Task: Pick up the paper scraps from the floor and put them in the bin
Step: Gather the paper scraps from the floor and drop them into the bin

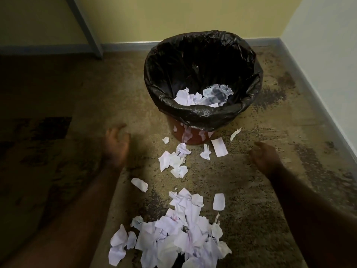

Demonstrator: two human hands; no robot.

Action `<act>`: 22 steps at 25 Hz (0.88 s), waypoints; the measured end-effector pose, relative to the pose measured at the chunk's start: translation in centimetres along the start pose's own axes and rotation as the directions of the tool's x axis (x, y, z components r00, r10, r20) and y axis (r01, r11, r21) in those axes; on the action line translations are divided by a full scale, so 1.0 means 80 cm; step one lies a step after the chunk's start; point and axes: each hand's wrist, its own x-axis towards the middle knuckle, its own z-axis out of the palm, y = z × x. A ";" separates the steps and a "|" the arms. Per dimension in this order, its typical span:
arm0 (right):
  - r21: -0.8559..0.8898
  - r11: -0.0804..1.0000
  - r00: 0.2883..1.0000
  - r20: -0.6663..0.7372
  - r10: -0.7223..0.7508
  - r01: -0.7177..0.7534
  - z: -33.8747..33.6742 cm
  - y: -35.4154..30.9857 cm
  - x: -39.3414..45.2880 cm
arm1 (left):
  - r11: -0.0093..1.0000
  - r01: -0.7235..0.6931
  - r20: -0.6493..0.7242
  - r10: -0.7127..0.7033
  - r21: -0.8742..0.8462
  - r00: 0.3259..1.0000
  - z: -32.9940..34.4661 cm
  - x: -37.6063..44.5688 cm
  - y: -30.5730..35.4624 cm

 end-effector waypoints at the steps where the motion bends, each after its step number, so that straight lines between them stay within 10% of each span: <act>1: -0.118 0.993 0.998 0.062 0.006 0.001 0.013 0.009 0.004 | 0.989 -0.003 0.125 -0.016 0.146 0.992 0.013 -0.007 -0.016; 8: -0.284 0.953 0.978 0.202 -0.049 0.107 0.051 -0.014 0.059 | 0.824 -0.406 0.592 0.109 0.395 0.798 0.078 -0.024 -0.022; 16: -0.350 0.932 0.924 0.380 0.052 0.091 0.080 -0.033 0.120 | 0.766 -0.516 0.765 0.048 0.384 0.642 0.124 0.004 0.002; 22: -0.309 0.951 0.965 0.255 0.053 0.029 0.105 -0.028 0.114 | 0.720 -0.545 0.793 -0.011 0.430 0.610 0.129 -0.006 0.018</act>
